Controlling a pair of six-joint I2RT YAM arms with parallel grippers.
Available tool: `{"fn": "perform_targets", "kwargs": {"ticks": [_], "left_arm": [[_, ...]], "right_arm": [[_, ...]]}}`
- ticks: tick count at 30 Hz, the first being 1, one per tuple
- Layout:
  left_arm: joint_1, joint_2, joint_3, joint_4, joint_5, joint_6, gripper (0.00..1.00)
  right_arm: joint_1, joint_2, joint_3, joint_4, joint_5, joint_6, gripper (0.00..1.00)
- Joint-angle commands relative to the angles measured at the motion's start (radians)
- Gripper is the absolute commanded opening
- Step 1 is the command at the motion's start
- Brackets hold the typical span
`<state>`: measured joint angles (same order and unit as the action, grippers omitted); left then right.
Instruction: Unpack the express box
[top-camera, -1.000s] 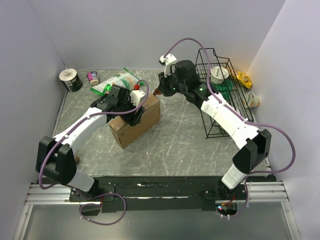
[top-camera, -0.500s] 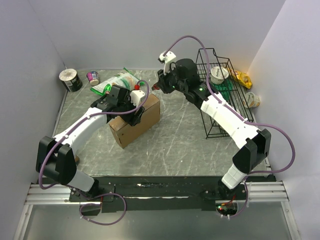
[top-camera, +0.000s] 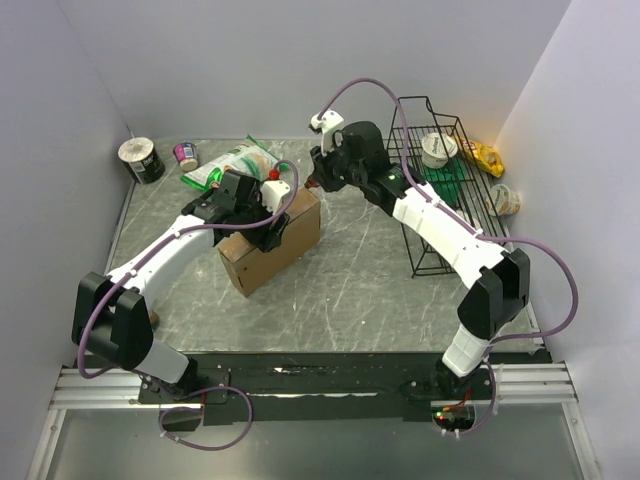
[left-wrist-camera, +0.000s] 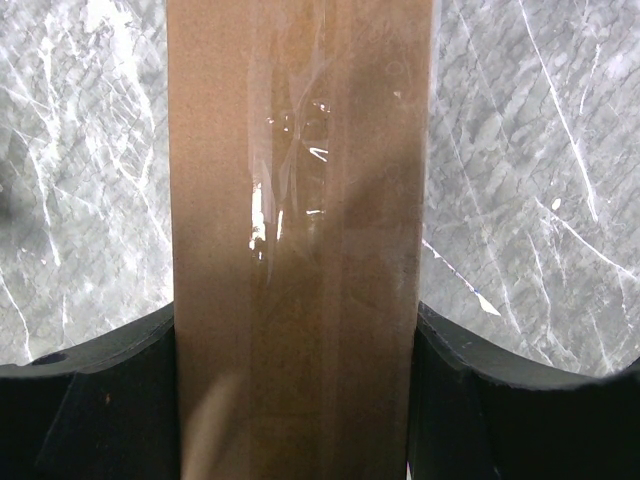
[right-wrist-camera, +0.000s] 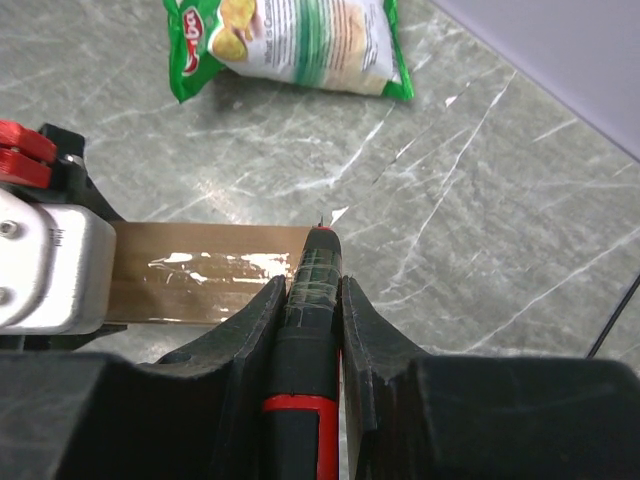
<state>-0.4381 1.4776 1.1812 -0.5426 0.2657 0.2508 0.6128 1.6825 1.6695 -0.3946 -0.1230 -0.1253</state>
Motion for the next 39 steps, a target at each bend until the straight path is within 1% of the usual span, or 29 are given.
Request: {"fn": "perform_targets", "kwargs": {"ticks": [1, 7, 11, 15, 24, 39], "left_arm": [[-0.007, 0.01, 0.001, 0.006, 0.003, 0.008, 0.69], [-0.007, 0.01, -0.005, 0.006, 0.003, 0.01, 0.69], [-0.007, 0.01, -0.009, 0.004, 0.001, 0.01, 0.69], [-0.007, 0.012, -0.009, 0.004, 0.001, 0.011, 0.69], [-0.007, 0.02, -0.003, 0.0, 0.003, 0.011, 0.69], [-0.008, 0.024, -0.003, -0.002, 0.0, 0.012, 0.69]], "right_arm": [[0.007, -0.01, 0.053, 0.019, 0.003, -0.002, 0.0], [0.008, -0.023, 0.065, 0.019, 0.022, -0.005, 0.0], [0.007, -0.063, 0.045, 0.066, 0.02, -0.025, 0.0], [0.01, -0.055, 0.058, 0.031, 0.019, -0.025, 0.0], [0.013, -0.09, 0.022, 0.063, 0.026, -0.013, 0.0], [0.015, -0.066, 0.035, 0.017, 0.008, -0.013, 0.0]]}}
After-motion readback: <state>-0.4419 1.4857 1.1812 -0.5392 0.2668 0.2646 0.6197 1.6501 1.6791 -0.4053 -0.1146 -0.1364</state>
